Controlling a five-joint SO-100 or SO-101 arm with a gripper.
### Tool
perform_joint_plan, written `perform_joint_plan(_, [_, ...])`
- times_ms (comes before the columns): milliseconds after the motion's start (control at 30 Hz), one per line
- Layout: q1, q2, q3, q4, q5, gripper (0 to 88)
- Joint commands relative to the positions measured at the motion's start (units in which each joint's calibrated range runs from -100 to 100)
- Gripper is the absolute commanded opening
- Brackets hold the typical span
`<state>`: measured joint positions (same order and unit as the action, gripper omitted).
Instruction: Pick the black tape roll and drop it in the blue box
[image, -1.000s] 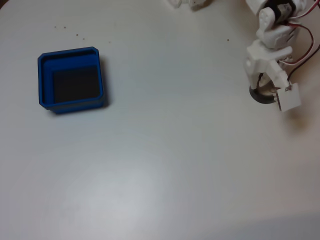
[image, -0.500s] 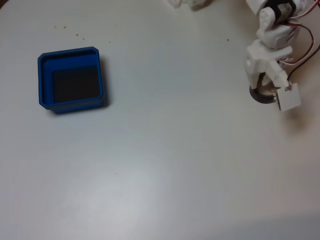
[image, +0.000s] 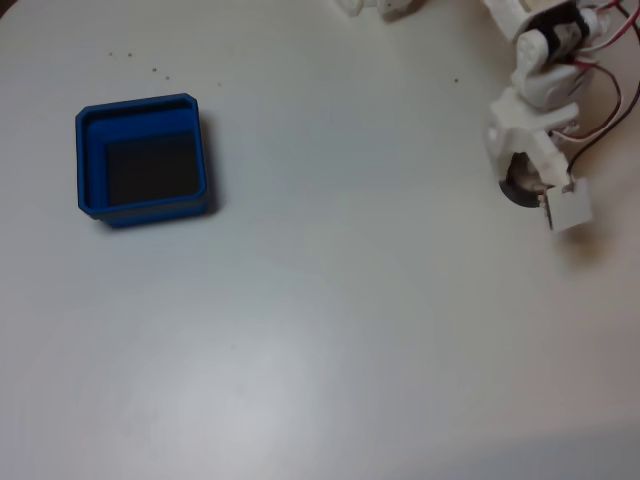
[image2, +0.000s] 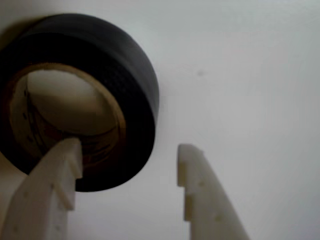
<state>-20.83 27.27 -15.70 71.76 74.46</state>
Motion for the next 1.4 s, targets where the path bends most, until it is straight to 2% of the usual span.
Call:
perform_joint_plan(0, [1.3, 0.0, -2.6, 0.6, -0.1, 17.7])
perform_joint_plan(1367, [-1.1, 0.6, -2.6, 0.8, -0.1, 18.5])
